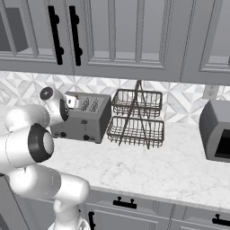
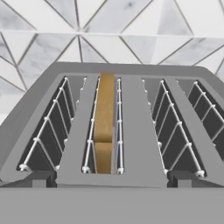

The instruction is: Start the toaster. Once the lever pops up, take the bread to the plate on the dining counter.

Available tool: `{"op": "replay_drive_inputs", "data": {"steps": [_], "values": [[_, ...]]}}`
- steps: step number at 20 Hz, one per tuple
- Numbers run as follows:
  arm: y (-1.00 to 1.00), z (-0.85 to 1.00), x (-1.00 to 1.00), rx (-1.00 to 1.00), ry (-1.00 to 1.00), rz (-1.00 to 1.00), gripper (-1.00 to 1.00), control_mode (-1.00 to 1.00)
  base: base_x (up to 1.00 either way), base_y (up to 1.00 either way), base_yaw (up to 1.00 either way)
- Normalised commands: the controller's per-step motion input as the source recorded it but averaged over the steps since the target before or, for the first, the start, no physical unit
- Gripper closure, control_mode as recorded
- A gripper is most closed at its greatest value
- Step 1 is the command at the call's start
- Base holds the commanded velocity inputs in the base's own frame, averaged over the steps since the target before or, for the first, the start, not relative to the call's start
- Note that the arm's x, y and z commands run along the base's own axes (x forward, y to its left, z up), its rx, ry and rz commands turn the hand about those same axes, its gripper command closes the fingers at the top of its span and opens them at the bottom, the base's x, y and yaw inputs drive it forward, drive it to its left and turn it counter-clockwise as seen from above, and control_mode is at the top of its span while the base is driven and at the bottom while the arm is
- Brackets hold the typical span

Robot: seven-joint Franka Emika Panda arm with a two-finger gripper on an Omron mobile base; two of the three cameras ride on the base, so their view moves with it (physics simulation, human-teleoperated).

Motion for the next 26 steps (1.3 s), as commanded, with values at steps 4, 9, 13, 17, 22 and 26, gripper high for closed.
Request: {"op": "replay_drive_inputs", "data": {"steps": [4, 9, 13, 17, 22, 26], "values": [[0.00, 0.04, 0.15, 0.00, 0.00, 0.00, -1.00, -1.00, 0.00, 0.00, 0.00], [0.00, 0.02, 0.14, 0.00, 0.00, 0.00, -1.00, -1.00, 0.00, 0.00, 0.00], [0.00, 0.00, 0.14, 0.00, 0.00, 0.00, -1.00, -1.00, 0.00, 0.00, 0.00], [0.00, -0.04, 0.21, 0.00, 0.00, 0.00, -1.00, -1.00, 0.00, 0.00, 0.00], [0.00, -0.02, 0.24, 0.00, 0.00, 0.00, -1.00, -1.00, 0.00, 0.00, 0.00], [0.00, -0.16, 0.16, 0.00, 0.00, 0.00, -1.00, -1.00, 0.00, 0.00, 0.00]]}}
